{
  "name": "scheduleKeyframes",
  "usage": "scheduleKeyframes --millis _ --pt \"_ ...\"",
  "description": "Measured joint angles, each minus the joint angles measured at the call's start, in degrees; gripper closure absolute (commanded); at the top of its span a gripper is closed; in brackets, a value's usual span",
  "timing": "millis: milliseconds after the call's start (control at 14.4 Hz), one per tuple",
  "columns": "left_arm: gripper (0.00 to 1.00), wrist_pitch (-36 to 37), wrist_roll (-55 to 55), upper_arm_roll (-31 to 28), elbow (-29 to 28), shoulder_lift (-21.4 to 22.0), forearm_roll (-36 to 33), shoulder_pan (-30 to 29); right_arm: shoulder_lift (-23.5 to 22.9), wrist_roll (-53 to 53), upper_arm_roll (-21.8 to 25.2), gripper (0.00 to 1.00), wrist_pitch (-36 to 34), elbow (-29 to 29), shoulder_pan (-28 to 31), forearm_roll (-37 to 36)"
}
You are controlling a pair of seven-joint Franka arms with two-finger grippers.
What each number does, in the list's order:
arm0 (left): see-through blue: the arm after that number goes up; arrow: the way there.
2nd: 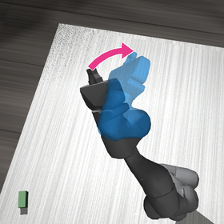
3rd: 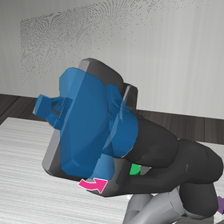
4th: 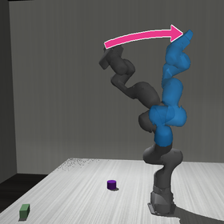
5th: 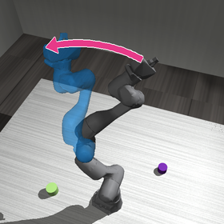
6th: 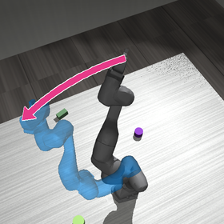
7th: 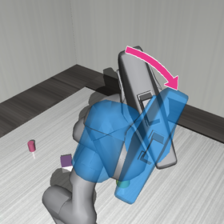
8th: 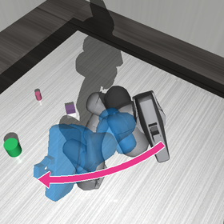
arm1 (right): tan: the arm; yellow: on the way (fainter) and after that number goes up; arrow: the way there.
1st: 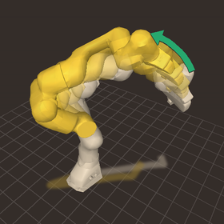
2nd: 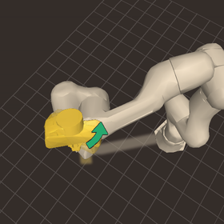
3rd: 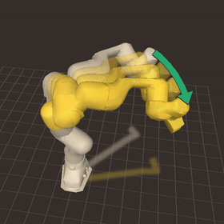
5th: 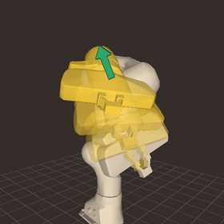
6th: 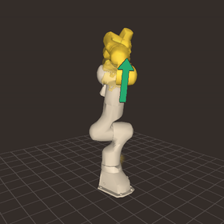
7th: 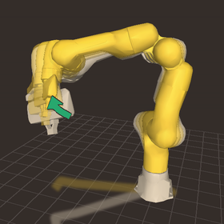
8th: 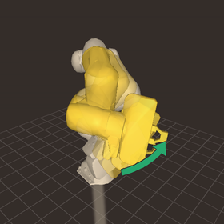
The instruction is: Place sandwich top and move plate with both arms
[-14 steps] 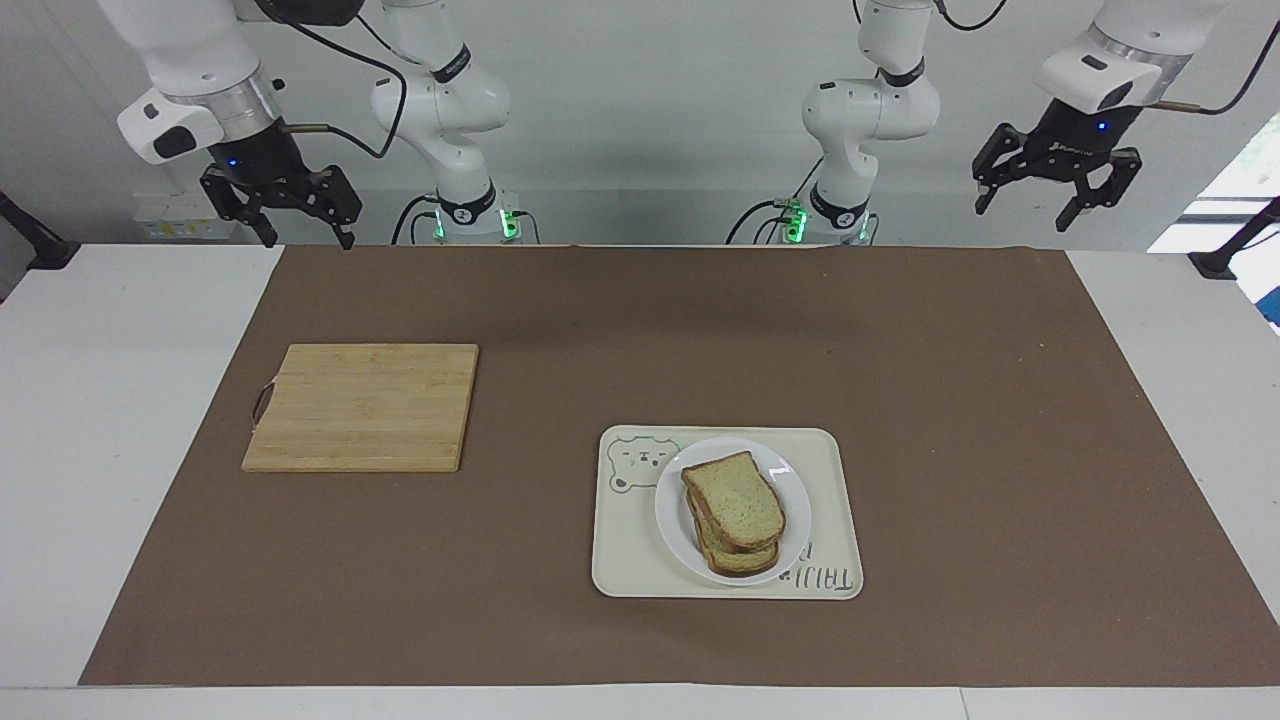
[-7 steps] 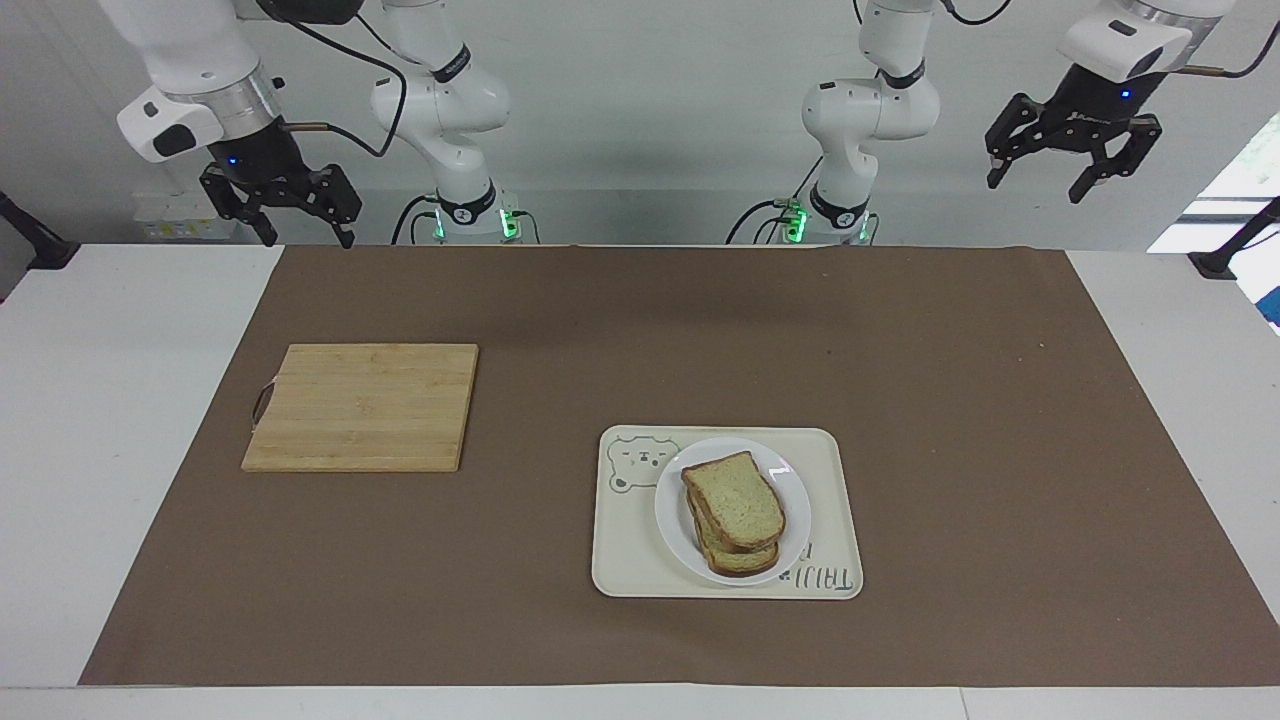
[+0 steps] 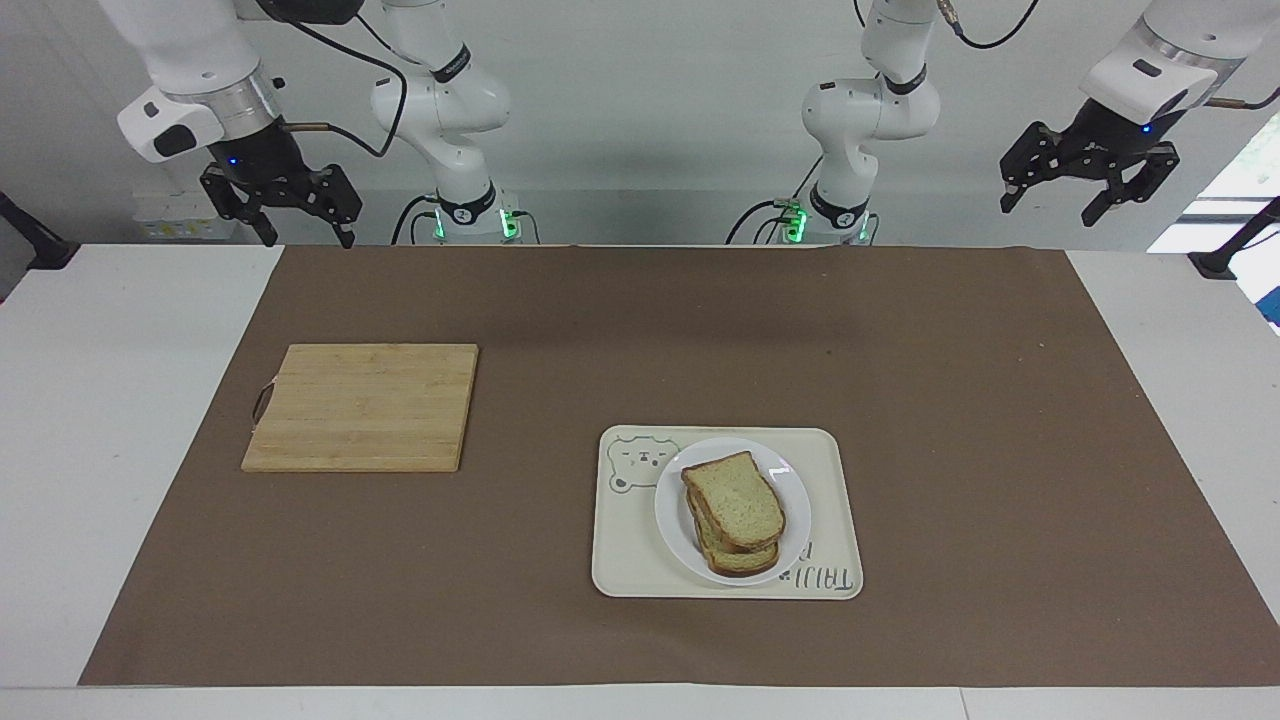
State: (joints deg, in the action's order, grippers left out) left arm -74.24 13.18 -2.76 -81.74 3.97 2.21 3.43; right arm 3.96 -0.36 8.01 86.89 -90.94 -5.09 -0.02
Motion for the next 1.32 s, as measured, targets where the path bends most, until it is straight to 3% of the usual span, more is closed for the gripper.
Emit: scheduleKeyframes --millis 487,904,1322 --pt "0.0 -0.5 0.0 0.2 -1.5 1.0 0.0 0.0 0.0 0.0 0.0 0.0 0.0 0.0 0.0 0.0" --pt "0.0 -5.8 0.0 0.4 -1.7 0.8 0.0 0.0 0.0 0.0 0.0 0.0 0.0 0.0 0.0 0.0" --pt "0.0 -4.8 -2.3 0.5 -1.8 0.7 0.0 0.0 0.0 0.0 0.0 0.0 0.0 0.0 0.0 0.0"
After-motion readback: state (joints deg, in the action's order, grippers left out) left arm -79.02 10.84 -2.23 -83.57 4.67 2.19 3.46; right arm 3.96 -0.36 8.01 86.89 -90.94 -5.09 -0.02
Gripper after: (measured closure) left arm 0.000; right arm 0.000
